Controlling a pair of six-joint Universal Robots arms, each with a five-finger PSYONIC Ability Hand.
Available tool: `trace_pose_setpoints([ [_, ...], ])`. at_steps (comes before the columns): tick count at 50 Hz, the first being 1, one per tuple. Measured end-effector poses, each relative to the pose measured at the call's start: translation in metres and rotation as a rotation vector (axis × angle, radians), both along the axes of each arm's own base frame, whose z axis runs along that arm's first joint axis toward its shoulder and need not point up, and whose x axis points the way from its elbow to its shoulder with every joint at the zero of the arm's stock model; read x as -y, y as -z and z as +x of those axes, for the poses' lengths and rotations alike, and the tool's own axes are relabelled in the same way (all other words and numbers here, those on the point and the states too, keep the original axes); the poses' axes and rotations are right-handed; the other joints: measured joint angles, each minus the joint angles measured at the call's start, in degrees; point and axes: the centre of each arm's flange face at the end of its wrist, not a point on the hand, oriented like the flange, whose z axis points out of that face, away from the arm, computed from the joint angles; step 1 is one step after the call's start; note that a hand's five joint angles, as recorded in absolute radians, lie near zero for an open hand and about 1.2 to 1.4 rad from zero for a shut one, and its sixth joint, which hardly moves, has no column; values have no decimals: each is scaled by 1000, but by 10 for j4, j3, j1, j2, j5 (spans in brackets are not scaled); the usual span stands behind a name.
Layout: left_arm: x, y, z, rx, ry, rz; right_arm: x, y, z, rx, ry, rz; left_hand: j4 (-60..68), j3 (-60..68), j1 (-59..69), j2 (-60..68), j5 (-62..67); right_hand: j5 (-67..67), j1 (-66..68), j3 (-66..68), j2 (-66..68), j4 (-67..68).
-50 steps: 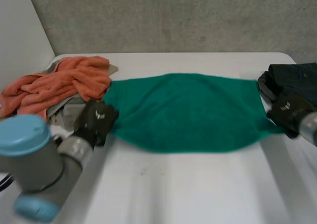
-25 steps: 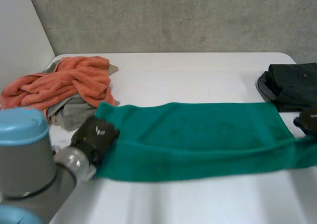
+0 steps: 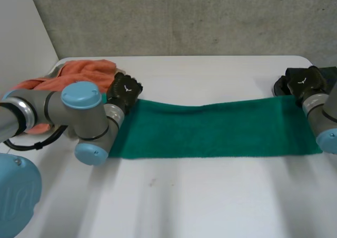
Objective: Fold the laundry.
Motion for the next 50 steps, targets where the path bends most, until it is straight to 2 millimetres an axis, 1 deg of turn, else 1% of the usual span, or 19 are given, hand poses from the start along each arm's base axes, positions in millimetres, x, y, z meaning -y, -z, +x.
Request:
trace_pose_setpoints([
  [1,1,0,-1,3,2,-8,1,0,3,2,4,-4,0,0,0,0,0,-57,-48,-52,-46,-63],
  [2,1,0,-3,4,4,-13,1,-1,5,4,6,-8,-104,0,-64,-106,-92,-85,-74,-82,-75,-93],
  [4,1,-2,-5,4,8,-19,0,-8,8,14,7,-21,-123,0,-66,-123,-107,-98,-78,-99,-86,-110],
  [7,-2,-10,-7,-6,13,-31,-4,-22,10,38,9,-41,-124,0,-66,-127,-107,-98,-78,-101,-86,-114],
  [8,-6,-20,-7,-17,15,-37,-9,-35,10,63,9,-57,-124,0,-66,-127,-107,-98,-78,-101,-86,-114],
  [10,-11,-29,-7,-31,16,-40,-13,-44,9,82,7,-64,-124,0,-66,-127,-107,-98,-78,-101,-86,-114],
  [13,-24,-50,-4,-71,19,-37,-27,-63,4,142,-16,-55,-124,0,-66,-130,-107,-98,-78,-101,-86,-114],
  [17,-47,-71,4,-140,24,-7,-49,-73,-11,201,-51,43,-124,0,-66,-130,-107,-98,-78,-101,-86,-114],
  [21,-70,-81,14,-210,28,43,-73,-64,-34,254,-55,225,-124,0,-66,-130,-107,-74,-67,-76,-61,-87],
  [24,-82,-81,21,-241,27,80,-88,-51,-48,300,-49,356,-124,0,-66,-131,-107,-5,7,-6,7,-18],
  [29,-94,-72,26,-254,25,125,-98,-32,-62,349,-46,443,-124,0,-66,-131,-107,24,33,18,22,11],
  [33,-97,-66,25,-251,28,140,-95,-15,-68,354,-44,428,-124,0,-66,-131,-107,33,41,25,22,19],
  [39,-98,-61,22,-245,36,144,-85,8,-71,342,-45,392,-124,0,-66,-131,-107,67,78,66,79,55],
  [40,-98,-61,22,-245,36,143,-83,11,-71,341,-45,392,-124,0,-66,-131,-107,95,111,93,112,84],
  [42,-98,-61,22,-245,37,143,-81,16,-72,339,-44,392,-124,0,-66,-131,-107,200,227,201,229,190],
  [43,-98,-61,22,-245,37,143,-80,19,-72,338,-43,393,-124,0,-66,-131,-107,321,350,332,355,312],
  [44,-98,-61,22,-245,38,143,-78,21,-73,336,-41,392,-124,0,-66,-131,-107,395,419,401,423,391],
  [47,-99,-60,22,-244,37,143,-75,24,-78,330,-19,384,-124,0,-66,-131,-107,438,438,451,468,445],
  [50,-100,-60,23,-244,36,142,-69,23,-91,315,35,351,-124,0,-66,-131,-107,439,438,458,468,452],
])
